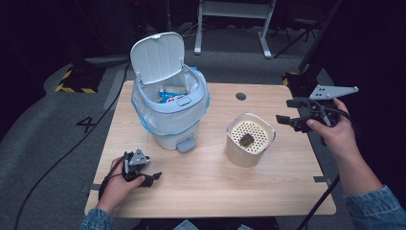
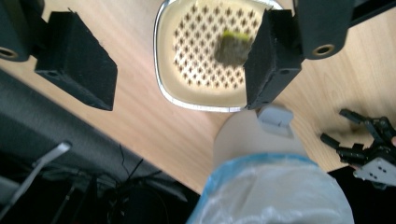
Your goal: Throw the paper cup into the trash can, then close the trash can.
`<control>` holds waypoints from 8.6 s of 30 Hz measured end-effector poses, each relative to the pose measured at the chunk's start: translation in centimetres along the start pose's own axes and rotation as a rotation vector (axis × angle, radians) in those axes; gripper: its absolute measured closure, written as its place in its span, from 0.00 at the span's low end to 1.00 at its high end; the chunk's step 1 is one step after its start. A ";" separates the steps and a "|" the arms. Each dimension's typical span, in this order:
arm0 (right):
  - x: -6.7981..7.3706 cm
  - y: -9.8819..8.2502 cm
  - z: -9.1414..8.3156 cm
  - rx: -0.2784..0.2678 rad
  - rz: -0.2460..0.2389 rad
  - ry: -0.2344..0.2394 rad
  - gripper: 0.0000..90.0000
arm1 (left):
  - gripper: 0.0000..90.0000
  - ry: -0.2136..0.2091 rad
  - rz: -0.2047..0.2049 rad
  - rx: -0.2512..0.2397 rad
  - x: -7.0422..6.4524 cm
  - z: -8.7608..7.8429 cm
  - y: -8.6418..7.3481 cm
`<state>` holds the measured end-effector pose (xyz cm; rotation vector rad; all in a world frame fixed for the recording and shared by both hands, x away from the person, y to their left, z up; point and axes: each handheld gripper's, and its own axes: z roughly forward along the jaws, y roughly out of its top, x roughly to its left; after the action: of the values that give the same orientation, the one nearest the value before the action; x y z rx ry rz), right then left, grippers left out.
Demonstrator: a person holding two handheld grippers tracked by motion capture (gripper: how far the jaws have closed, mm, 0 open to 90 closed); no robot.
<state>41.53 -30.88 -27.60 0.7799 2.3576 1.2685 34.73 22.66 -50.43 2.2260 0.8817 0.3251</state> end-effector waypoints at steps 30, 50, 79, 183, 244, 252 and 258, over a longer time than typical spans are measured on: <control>-0.2 -14.8 2.9 0.164 0.124 -0.020 0.25 | 0.22 0.005 -0.005 -0.001 0.1 -0.1 -0.1; 1.2 -21.5 5.4 0.211 0.154 -0.067 0.23 | 0.22 0.008 -0.008 0.000 0.0 -0.1 -0.1; 2.1 -23.1 6.0 0.186 0.151 -0.129 0.14 | 0.27 0.030 -0.126 -0.080 0.3 -1.5 0.3; 2.1 -23.2 6.0 0.185 0.151 -0.128 0.14 | 0.35 0.050 -0.014 -0.455 4.3 -13.1 21.8; 1.9 -23.1 6.2 0.186 0.141 -0.113 0.13 | 0.32 -0.028 0.045 -0.314 -0.9 -10.1 23.5; 1.9 -23.1 6.2 0.187 0.141 -0.113 0.13 | 0.29 -0.030 0.064 -0.327 -3.2 -12.0 21.7; 1.9 -23.1 6.2 0.186 0.140 -0.113 0.13 | 0.28 -0.025 0.065 -0.342 -4.2 -12.9 19.7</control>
<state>36.40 -36.03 -50.46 1.0623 2.3886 1.0362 35.55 16.41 -27.37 1.9386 0.6844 0.4428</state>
